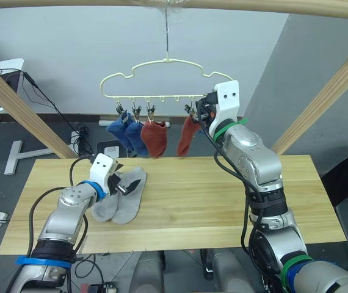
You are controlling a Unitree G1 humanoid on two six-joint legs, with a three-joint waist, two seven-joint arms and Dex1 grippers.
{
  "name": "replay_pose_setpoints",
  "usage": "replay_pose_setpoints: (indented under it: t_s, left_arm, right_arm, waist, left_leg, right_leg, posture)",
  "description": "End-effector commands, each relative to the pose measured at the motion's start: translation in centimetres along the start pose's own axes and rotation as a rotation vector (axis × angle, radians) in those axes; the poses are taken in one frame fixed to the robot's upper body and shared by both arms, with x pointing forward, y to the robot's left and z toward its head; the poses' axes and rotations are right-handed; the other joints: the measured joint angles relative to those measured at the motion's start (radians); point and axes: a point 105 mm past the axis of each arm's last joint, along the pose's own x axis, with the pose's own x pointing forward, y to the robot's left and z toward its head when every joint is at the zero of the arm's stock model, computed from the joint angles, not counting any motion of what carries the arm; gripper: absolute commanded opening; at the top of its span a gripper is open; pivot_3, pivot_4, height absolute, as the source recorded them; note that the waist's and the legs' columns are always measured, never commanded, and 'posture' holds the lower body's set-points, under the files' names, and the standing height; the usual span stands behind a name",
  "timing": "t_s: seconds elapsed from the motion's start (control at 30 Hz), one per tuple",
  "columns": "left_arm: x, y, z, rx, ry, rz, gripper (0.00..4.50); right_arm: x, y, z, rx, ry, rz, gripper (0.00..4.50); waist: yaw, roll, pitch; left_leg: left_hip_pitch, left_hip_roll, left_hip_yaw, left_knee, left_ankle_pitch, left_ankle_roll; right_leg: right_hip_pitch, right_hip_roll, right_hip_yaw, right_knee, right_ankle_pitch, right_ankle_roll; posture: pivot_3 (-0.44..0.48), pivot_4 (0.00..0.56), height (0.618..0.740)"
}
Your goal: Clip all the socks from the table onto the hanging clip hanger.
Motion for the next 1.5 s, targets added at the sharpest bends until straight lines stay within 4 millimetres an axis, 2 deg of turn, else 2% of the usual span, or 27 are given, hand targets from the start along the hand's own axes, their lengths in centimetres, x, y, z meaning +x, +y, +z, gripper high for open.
replay_pose_setpoints:
  t_s: [0.03,0.27,0.53,0.77,0.83,0.9,1.0,1.07,1.13,1.27,1.37,1.5]
  left_arm:
    - [0.2,0.0,-0.4,-0.024,0.015,0.017,4.49]
    - [1.7,-0.7,0.3,-0.018,-0.001,0.012,4.49]
    - [2.5,-1.7,-1.6,-0.016,0.108,-0.028,4.49]
    - [2.1,-1.5,-2.9,-0.019,0.159,-0.014,2.41]
    - [2.1,-1.5,-2.9,-0.016,0.157,-0.011,1.96]
    - [2.0,-1.9,-2.5,-0.003,0.128,-0.028,1.32]
    - [2.0,-3.1,-1.4,0.044,0.062,-0.092,0.52]
    - [2.1,-5.0,1.0,0.075,-0.044,-0.171,0.01]
    - [2.1,-6.8,3.9,0.096,-0.170,-0.248,0.01]
    - [1.7,-8.7,7.2,0.132,-0.320,-0.343,0.01]
    - [0.9,-10.8,11.2,0.157,-0.520,-0.436,0.01]
    - [0.5,-11.8,14.4,0.294,-0.712,-0.398,0.01]
  right_arm:
    - [-0.1,1.0,2.0,-0.005,-0.069,0.040,0.00]
    - [0.0,1.8,2.1,-0.013,-0.070,0.066,0.00]
    - [0.0,2.2,2.0,-0.006,-0.068,0.076,0.00]
    - [-0.1,2.3,2.0,-0.007,-0.066,0.075,0.00]
    - [-0.1,2.4,2.0,-0.006,-0.067,0.074,0.00]
    - [0.0,2.3,2.0,-0.006,-0.067,0.074,0.00]
    - [0.0,2.3,2.0,-0.006,-0.067,0.072,0.00]
    - [0.0,2.2,2.0,-0.006,-0.067,0.070,0.00]
    - [0.0,2.1,2.1,-0.004,-0.067,0.066,0.00]
    - [0.1,2.1,2.1,-0.003,-0.065,0.064,0.00]
    - [0.1,2.0,2.1,-0.001,-0.063,0.064,0.00]
    - [0.0,2.0,2.1,0.004,-0.062,0.064,0.00]
  waist:
    - [0.000,0.000,0.000]
    - [0.000,0.000,0.000]
    - [-0.001,0.000,0.000]
    - [-0.003,0.000,0.000]
    - [-0.004,0.000,0.000]
    - [-0.005,0.000,0.000]
    - [-0.008,0.000,0.000]
    - [-0.007,0.000,0.000]
    - [-0.006,0.000,0.000]
    - [-0.002,0.000,0.000]
    - [-0.002,0.000,0.000]
    - [-0.004,0.000,0.000]
  left_leg:
    - [0.000,0.000,0.000,0.000,0.000,0.000]
    - [0.000,0.000,0.000,0.000,0.000,0.000]
    - [0.000,0.000,0.000,0.000,0.000,0.000]
    - [0.004,0.000,0.002,0.000,0.000,0.000]
    - [0.004,0.000,0.002,0.000,0.000,0.000]
    - [0.004,0.000,0.002,0.000,0.000,0.000]
    - [0.004,0.000,0.002,0.000,0.001,0.000]
    - [0.004,0.000,0.002,0.000,0.000,0.000]
    - [0.004,0.000,0.002,0.000,0.000,0.000]
    - [0.002,0.000,0.002,0.000,0.001,0.000]
    - [0.002,-0.001,0.001,0.000,0.001,0.000]
    - [0.002,-0.001,0.002,0.000,0.001,0.000]
  right_leg:
    - [0.000,0.000,0.000,0.000,0.000,0.000]
    - [0.000,0.000,0.000,0.002,0.000,0.000]
    - [-0.002,0.000,0.000,0.004,0.000,0.000]
    - [-0.001,0.000,0.002,0.007,0.000,0.000]
    - [-0.001,0.000,0.002,0.007,0.000,0.000]
    - [-0.001,0.001,0.002,0.008,0.000,0.000]
    - [-0.001,0.000,0.003,0.007,0.000,0.000]
    - [-0.001,0.000,0.003,0.007,0.000,0.000]
    - [-0.001,0.000,0.003,0.007,0.000,0.000]
    - [-0.001,-0.001,0.002,0.006,0.000,0.000]
    - [-0.002,0.000,0.002,0.006,0.000,0.000]
    - [-0.002,0.000,0.002,0.006,0.000,0.000]
  posture:
    - [-0.009,0.235,0.711]
    - [-0.009,0.237,0.711]
    - [-0.014,0.238,0.711]
    - [-0.020,0.239,0.711]
    - [-0.020,0.239,0.711]
    - [-0.019,0.240,0.711]
    - [-0.019,0.240,0.711]
    - [-0.023,0.242,0.711]
    - [-0.023,0.242,0.711]
    - [-0.023,0.242,0.711]
    - [-0.028,0.241,0.711]
    - [-0.029,0.241,0.711]
